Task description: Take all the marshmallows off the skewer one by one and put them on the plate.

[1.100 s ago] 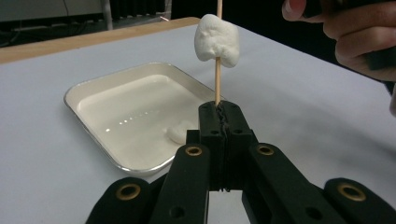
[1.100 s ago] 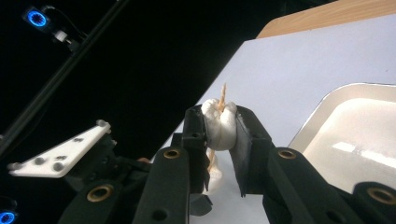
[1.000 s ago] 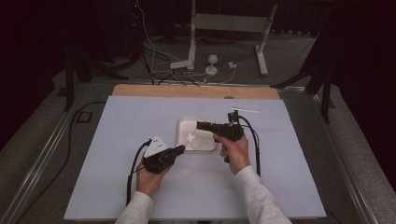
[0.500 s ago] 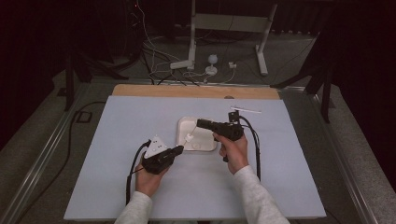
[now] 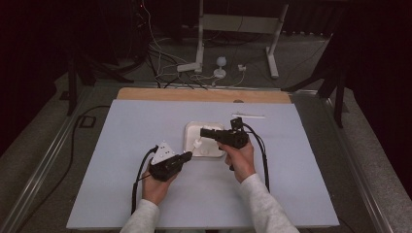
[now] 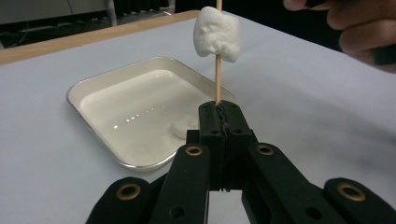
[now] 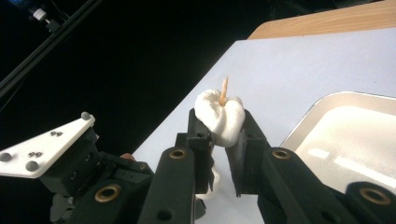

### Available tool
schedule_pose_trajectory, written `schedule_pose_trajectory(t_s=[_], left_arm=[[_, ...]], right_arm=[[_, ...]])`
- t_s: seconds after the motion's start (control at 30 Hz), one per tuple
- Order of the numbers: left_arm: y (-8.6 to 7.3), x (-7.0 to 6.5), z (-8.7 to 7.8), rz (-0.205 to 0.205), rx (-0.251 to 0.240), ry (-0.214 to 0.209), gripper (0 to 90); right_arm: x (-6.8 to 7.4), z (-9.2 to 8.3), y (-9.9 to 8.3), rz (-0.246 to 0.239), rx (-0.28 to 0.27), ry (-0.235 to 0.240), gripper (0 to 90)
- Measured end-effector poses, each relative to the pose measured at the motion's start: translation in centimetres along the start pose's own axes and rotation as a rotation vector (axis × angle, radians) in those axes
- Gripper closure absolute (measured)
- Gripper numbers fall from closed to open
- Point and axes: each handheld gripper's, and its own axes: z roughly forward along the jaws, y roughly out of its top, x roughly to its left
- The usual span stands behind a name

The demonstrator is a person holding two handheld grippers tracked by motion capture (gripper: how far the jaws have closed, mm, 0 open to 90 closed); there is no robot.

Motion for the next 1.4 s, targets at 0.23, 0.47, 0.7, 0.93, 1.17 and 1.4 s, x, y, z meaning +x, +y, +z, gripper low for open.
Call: schedule_pose_trajectory(t_s=[0.23, 0.47, 0.7, 0.93, 1.17, 1.4], left_arm=[[-0.1, 0.1, -0.1, 0.013, -0.001, 0.005, 90.0], [-0.2, 0.1, -0.2, 0.034, 0.004, 0.033, 90.0], [-0.3, 0.2, -0.3, 0.051, 0.011, 0.048, 90.0], [-0.5, 0.3, -0.3, 0.066, 0.024, 0.067, 90.0], [-0.9, 0.2, -0.1, 0.112, 0.097, 0.135, 90.0], [-1.1, 1.7, -1.0, -0.02, 0.033, 0.112, 90.0]], right_arm=[[0.2, -0.3, 0.4, -0.01, -0.023, -0.035, 80.5], [0.3, -0.1, 0.7, -0.002, -0.046, -0.044, 80.4], [0.4, -0.2, 1.0, -0.01, -0.054, -0.052, 80.1], [0.2, -0.1, 1.0, 0.001, -0.063, -0.049, 80.0], [-0.1, -1.0, 1.3, 0.038, -0.152, -0.039, 80.5], [-0.1, -4.3, 3.3, -0.037, -0.14, -0.098, 79.9]])
